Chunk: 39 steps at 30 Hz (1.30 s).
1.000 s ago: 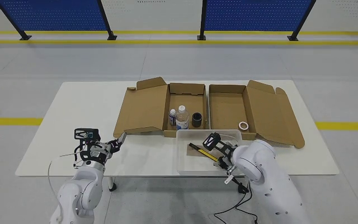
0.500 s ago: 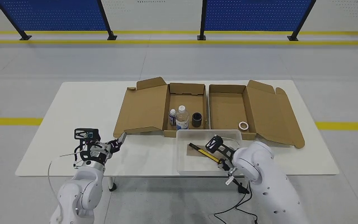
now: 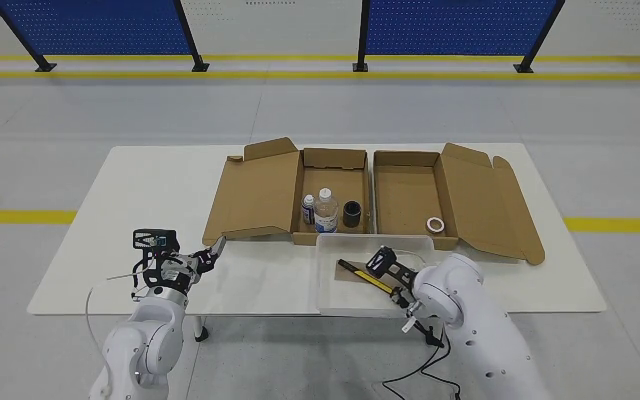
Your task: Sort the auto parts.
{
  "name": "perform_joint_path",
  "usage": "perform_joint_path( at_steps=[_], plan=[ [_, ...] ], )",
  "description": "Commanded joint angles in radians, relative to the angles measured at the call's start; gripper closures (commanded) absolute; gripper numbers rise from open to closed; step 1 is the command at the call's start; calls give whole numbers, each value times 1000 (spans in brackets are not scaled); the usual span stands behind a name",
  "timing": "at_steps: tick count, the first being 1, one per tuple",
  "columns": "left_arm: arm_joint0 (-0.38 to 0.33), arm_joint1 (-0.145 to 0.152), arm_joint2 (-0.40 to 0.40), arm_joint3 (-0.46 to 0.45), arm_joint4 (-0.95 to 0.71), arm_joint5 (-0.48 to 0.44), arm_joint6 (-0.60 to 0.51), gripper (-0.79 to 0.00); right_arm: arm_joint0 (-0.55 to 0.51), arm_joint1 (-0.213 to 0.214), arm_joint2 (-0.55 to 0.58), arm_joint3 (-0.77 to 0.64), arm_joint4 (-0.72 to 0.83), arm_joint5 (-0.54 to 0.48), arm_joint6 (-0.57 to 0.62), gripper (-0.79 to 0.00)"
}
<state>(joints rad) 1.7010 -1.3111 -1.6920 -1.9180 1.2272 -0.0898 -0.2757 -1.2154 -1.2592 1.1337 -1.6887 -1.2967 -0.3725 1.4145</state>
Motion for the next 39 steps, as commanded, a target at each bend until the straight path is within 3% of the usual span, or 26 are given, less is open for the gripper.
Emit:
perform_joint_path(
  at_steps=[1, 26, 33, 36, 37, 39],
  plan=[
    [0, 0, 0, 0, 0, 0, 0, -785, 4, 1, -2, 4, 0, -4, 7, -382],
    [0, 0, 0, 0, 0, 0, 0, -785, 24, 8, -55, 93, 51, 2, -29, -369],
    [0, 0, 0, 0, 0, 0, 0, -785, 25, 11, -63, 106, 55, 6, -35, -308],
    [0, 0, 0, 0, 0, 0, 0, -785, 24, 13, -65, 108, 55, 8, -37, -191],
    [0, 0, 0, 0, 0, 0, 0, -785, 24, 13, -65, 108, 56, 10, -40, -74],
    [0, 0, 0, 0, 0, 0, 0, -785, 23, 14, -65, 108, 54, 13, -45, 0]
  ],
)
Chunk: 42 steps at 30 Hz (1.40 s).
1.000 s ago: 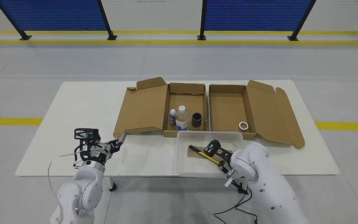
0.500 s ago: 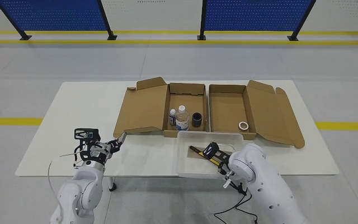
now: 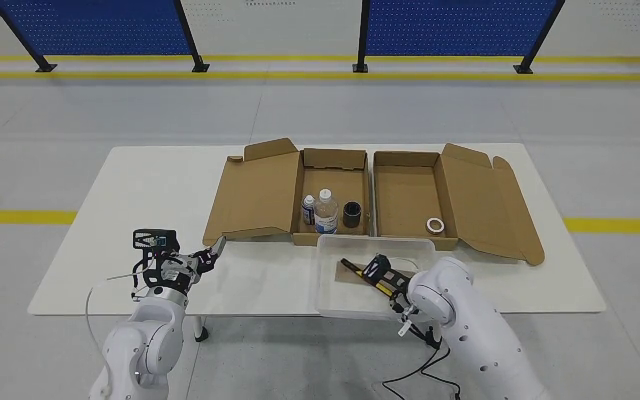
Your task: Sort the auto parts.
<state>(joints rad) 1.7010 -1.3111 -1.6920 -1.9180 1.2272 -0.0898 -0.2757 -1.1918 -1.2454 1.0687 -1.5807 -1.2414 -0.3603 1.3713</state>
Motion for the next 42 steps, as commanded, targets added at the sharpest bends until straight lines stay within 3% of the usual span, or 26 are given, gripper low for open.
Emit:
perform_joint_path(
  at_steps=[1, 42],
  plan=[
    [0, 0, 0, 0, 0, 0, 0, -785, 0, 1, -1, -1, -2, 2, -4, 0],
    [0, 0, 0, 0, 0, 0, 0, -785, -70, 38, 81, -343, -78, 40, -87, 0]
  ],
)
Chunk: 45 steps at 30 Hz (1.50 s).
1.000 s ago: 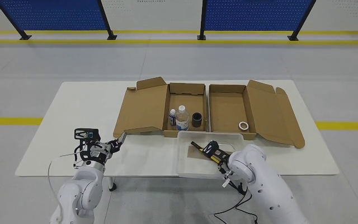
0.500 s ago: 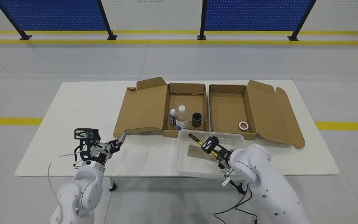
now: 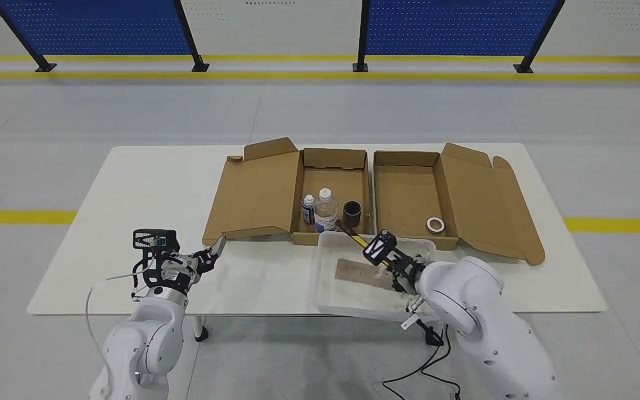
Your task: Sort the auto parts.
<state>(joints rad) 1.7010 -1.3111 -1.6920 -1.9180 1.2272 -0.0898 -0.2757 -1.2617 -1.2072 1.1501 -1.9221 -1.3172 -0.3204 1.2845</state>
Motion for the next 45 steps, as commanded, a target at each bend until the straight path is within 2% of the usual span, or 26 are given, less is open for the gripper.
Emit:
perform_joint_path(
  at_steps=[1, 21, 32, 45],
  plan=[
    [0, 0, 0, 0, 0, 0, 0, -785, 0, 1, 1, -7, -5, 4, -6, 0],
    [0, 0, 0, 0, 0, 0, 0, -785, -11, 6, 27, -83, -166, 76, -219, 0],
    [0, 0, 0, 0, 0, 0, 0, -785, -10, 3, 32, -80, -180, 96, -262, 0],
    [0, 0, 0, 0, 0, 0, 0, -785, -4, -8, 57, -37, -241, 260, -351, 0]
  ],
)
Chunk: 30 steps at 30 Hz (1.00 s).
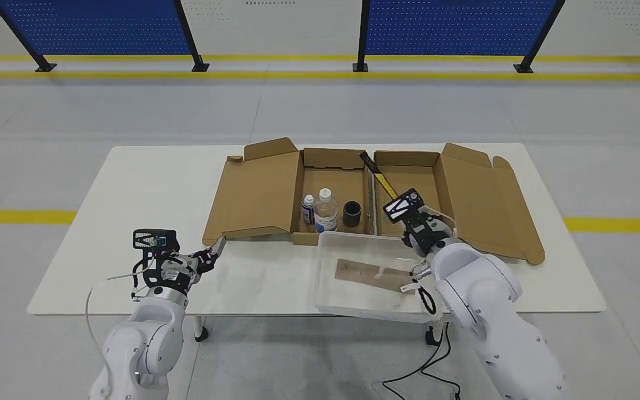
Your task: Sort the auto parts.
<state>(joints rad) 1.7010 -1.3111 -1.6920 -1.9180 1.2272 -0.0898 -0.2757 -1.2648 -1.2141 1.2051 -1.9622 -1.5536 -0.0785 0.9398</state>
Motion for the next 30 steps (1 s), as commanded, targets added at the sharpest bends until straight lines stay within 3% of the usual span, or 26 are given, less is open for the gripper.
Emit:
perform_joint_path(
  at_steps=[1, 14, 20, 30],
  plan=[
    [0, 0, 0, 0, 0, 0, 0, -785, -1, -2, 2, 8, -11, 31, -12, 0],
    [0, 0, 0, 0, 0, 0, 0, -785, 1, -21, 18, 101, -77, 233, -89, 0],
    [0, 0, 0, 0, 0, 0, 0, -785, 13, -30, 14, 177, -111, 274, -110, 0],
    [0, 0, 0, 0, 0, 0, 0, -785, 82, -51, 21, 343, -33, 313, -198, 0]
  ],
)
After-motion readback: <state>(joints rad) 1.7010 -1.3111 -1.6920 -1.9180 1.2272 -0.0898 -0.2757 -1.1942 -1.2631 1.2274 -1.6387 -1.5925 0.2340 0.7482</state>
